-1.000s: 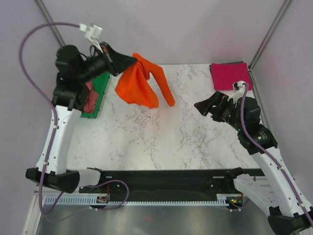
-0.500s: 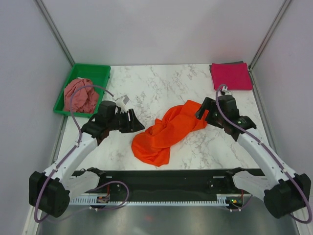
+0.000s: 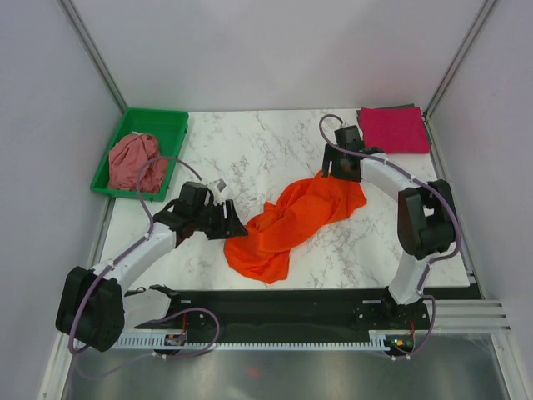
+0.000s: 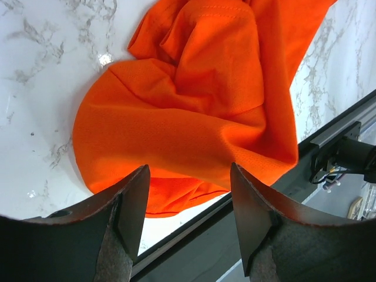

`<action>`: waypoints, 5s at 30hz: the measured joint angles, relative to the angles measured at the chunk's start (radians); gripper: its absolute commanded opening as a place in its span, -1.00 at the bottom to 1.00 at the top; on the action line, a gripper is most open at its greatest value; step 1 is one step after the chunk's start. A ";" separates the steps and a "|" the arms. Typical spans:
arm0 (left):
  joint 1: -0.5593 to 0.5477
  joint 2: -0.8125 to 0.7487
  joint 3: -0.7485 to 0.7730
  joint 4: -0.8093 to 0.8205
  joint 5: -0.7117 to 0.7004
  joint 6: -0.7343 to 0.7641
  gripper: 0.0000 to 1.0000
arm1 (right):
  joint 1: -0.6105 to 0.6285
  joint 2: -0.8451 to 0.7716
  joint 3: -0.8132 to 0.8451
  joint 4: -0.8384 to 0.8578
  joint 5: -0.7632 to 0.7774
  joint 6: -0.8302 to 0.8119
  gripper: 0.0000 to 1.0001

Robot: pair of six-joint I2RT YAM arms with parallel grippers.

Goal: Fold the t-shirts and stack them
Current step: Flatten the tshirt out

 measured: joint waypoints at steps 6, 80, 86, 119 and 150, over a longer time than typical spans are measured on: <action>-0.005 0.147 -0.002 0.008 0.000 0.000 0.29 | -0.032 0.190 0.112 0.002 -0.002 -0.097 0.47; 0.151 -0.407 -0.109 -0.083 -0.257 -0.137 -0.20 | -0.070 -0.435 -0.595 0.029 -0.121 0.195 -0.02; 0.170 -0.106 0.099 -0.120 -0.309 -0.112 0.17 | -0.071 -0.500 -0.491 -0.002 -0.134 0.180 0.15; 0.288 0.934 0.840 -0.144 -0.166 0.167 -0.95 | -0.423 0.306 0.232 -0.062 -0.202 -0.060 -0.34; 0.272 1.176 1.306 -0.210 -0.174 0.329 0.03 | -0.412 0.093 0.037 -0.037 -0.285 -0.066 -0.21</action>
